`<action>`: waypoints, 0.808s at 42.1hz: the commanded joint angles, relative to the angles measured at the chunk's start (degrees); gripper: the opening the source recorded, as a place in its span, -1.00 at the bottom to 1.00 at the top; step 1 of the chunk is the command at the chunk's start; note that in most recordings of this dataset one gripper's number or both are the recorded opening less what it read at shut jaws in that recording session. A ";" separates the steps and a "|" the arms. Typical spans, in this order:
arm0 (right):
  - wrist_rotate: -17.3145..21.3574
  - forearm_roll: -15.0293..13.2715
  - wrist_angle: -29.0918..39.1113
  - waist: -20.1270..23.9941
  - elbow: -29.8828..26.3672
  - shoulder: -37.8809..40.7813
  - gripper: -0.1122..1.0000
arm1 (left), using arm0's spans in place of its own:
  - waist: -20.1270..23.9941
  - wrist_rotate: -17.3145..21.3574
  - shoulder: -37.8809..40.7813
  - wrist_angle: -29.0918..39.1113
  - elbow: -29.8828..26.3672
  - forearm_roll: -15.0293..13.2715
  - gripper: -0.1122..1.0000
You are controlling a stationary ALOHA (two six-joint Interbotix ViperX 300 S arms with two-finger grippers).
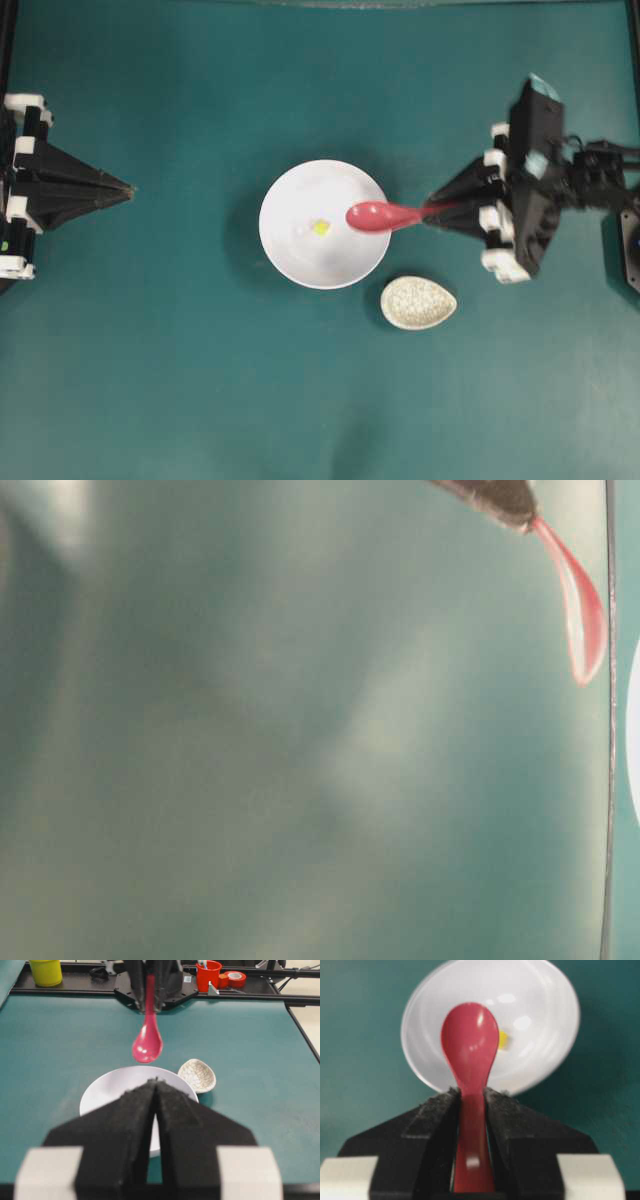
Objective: Scoop the yellow hexagonal prism block from the bowl with a spoon using the right arm.
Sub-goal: 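Lift the red spoon with the right gripper over the white bowl, then lower the spoon into the bowl and push it under the yellow block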
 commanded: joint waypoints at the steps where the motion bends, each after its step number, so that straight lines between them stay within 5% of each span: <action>1: 0.00 -1.05 5.71 -3.16 -3.87 0.62 -0.36 | 0.00 0.00 0.79 -0.18 -0.53 0.09 -0.80; 20: 0.88 -6.50 27.86 -7.21 -18.19 11.07 -0.36 | 0.00 0.09 1.23 -0.79 -0.53 0.18 -0.80; 34: 1.41 -7.73 31.38 -7.21 -22.68 16.52 -0.36 | 0.00 0.09 1.32 -0.88 -0.44 0.18 -0.80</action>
